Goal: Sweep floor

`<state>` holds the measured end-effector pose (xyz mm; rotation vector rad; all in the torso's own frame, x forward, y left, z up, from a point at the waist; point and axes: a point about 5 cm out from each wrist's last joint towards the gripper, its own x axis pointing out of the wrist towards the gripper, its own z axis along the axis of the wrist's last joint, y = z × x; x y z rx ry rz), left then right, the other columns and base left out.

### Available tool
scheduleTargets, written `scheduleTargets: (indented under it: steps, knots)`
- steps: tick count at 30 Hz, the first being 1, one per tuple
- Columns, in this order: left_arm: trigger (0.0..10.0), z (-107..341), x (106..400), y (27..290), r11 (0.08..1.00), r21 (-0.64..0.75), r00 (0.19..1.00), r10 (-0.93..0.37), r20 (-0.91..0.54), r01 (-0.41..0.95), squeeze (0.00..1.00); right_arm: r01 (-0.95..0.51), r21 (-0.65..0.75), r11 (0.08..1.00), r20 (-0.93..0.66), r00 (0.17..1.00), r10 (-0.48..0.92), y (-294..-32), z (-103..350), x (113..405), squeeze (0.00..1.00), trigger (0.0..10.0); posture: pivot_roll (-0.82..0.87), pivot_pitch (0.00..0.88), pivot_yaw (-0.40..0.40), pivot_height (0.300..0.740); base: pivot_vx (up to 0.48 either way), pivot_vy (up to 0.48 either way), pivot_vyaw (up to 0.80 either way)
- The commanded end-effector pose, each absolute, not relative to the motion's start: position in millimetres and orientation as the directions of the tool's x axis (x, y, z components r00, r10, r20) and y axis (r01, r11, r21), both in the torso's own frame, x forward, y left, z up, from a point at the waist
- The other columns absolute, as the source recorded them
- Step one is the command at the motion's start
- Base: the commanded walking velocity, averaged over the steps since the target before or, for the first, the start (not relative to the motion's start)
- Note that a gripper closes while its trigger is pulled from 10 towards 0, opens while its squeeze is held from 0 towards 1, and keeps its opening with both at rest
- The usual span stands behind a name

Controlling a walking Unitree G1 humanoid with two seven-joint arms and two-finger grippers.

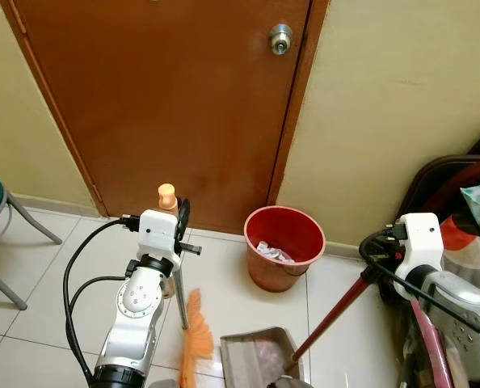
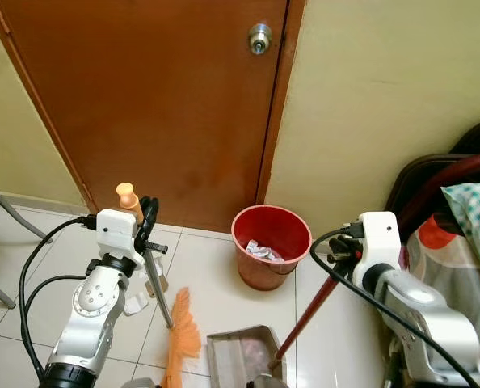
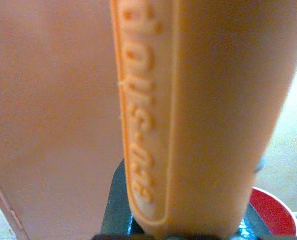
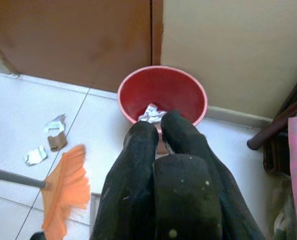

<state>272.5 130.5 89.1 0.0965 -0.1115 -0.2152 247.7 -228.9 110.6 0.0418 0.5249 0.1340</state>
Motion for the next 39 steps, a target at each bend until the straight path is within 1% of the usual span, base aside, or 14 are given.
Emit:
scheduleTargets:
  steps: [1, 3, 6, 7, 8, 9, 11, 13, 14, 19, 24, 28, 35, 39]
  knots:
    - [10.0, 93.7, 276.7, 130.6, 0.974, 0.108, 0.970, -0.211, 0.120, 0.199, 0.00, -0.111, 0.044, 0.993, -0.476, 0.871, 0.119, -224.0, 109.6, 257.8, 0.00, 10.0, -0.04, 0.000, -0.045, 0.740, 0.000, 0.000, 0.00]
    - [10.0, 97.7, 276.9, 132.2, 0.975, 0.110, 0.969, -0.207, 0.134, 0.193, 0.00, -0.052, 0.027, 0.998, -0.389, 0.919, 0.059, -220.1, 113.3, 271.0, 0.00, 10.0, -0.04, 0.000, -0.036, 0.740, 0.000, 0.000, 0.00]
    - [10.0, 102.0, 276.9, 135.0, 0.977, 0.110, 0.970, -0.196, 0.142, 0.181, 0.00, -0.031, 0.038, 0.999, -0.375, 0.926, 0.043, -212.9, 107.4, 277.5, 0.00, 10.0, -0.04, 0.000, -0.036, 0.740, 0.000, 0.000, 0.00]
    - [10.0, 105.0, 276.8, 136.9, 0.978, 0.111, 0.970, -0.191, 0.149, 0.176, 0.00, -0.023, 0.036, 0.999, -0.365, 0.930, 0.035, -207.8, 103.6, 280.5, 0.00, 3.6, -0.04, 0.000, -0.036, 0.740, 0.000, 0.000, 0.00]
    - [10.0, 107.2, 276.7, 138.0, 0.979, 0.111, 0.970, -0.189, 0.154, 0.173, 0.00, -0.019, 0.033, 0.999, -0.358, 0.933, 0.029, -204.4, 101.5, 282.3, 0.00, 3.6, -0.04, 0.000, -0.013, 0.740, 0.000, 0.000, 0.00]
    - [10.0, 109.4, 276.5, 139.5, 0.978, 0.118, 0.968, -0.189, 0.163, 0.171, 0.00, -0.008, 0.030, 1.000, -0.358, 0.933, 0.018, -201.4, 98.2, 282.8, 0.00, 0.0, -0.03, 0.000, -0.017, 0.740, 0.000, 0.000, 0.00]
    - [10.0, 111.6, 276.4, 142.3, 0.977, 0.132, 0.967, -0.188, 0.173, 0.166, 0.00, 0.017, 0.034, 0.999, -0.371, 0.929, -0.003, -197.4, 91.4, 281.4, 0.00, 0.0, -0.04, 0.000, -0.020, 0.740, 0.000, 0.000, 0.00]
    - [10.0, 114.0, 277.1, 143.9, 0.979, 0.126, 0.967, -0.183, 0.176, 0.162, 0.00, 0.055, 0.021, 0.998, -0.365, 0.930, -0.043, -197.8, 86.4, 280.3, 0.00, 4.5, -0.04, 0.000, -0.024, 0.740, 0.000, 0.000, 0.00]
    - [10.0, 117.9, 277.1, 144.9, 0.978, 0.133, 0.964, -0.187, 0.190, 0.163, 0.00, 0.074, 0.014, 0.997, -0.354, 0.933, -0.065, -198.2, 86.0, 281.1, 0.00, 10.0, -0.04, 0.000, -0.029, 0.740, 0.000, 0.000, 0.00]
    - [10.0, 133.1, 276.1, 153.4, 0.978, 0.159, 0.956, -0.169, 0.240, 0.133, 0.00, 0.152, 0.034, 0.988, -0.282, 0.950, -0.136, -203.9, 92.6, 286.8, 0.00, 10.0, -0.04, 0.015, -0.043, 0.740, 0.000, 0.000, 0.00]
    - [10.0, 146.9, 276.2, 149.7, 0.976, 0.171, 0.943, -0.179, 0.281, 0.134, 0.00, 0.137, 0.010, 0.991, -0.259, 0.957, -0.129, -204.2, 92.4, 289.8, 0.00, 10.0, -0.03, 0.018, -0.052, 0.740, 0.000, 0.000, 0.00]
    - [10.0, 174.9, 279.2, 142.2, 0.965, 0.226, 0.903, -0.210, 0.374, 0.131, 0.00, 0.130, 0.021, 0.991, -0.242, 0.963, -0.122, -198.8, 90.7, 294.6, 0.00, 10.0, -0.02, 0.018, -0.061, 0.740, 0.000, 0.000, 0.00]
    - [10.0, 191.4, 278.5, 142.5, 0.951, 0.286, 0.885, -0.229, 0.406, 0.115, 0.00, 0.131, 0.017, 0.991, -0.219, 0.968, -0.124, -197.4, 87.0, 295.6, 0.00, 10.0, -0.02, 0.023, -0.056, 0.740, 0.000, 0.000, 0.00]
    - [10.0, 190.4, 283.9, 155.4, 0.943, 0.322, 0.892, -0.217, 0.396, 0.086, 0.00, 0.137, 0.019, 0.990, -0.220, 0.967, -0.129, -197.9, 84.9, 294.5, 0.00, 10.0, -0.02, 0.026, -0.055, 0.740, 0.000, 0.000, 0.00]
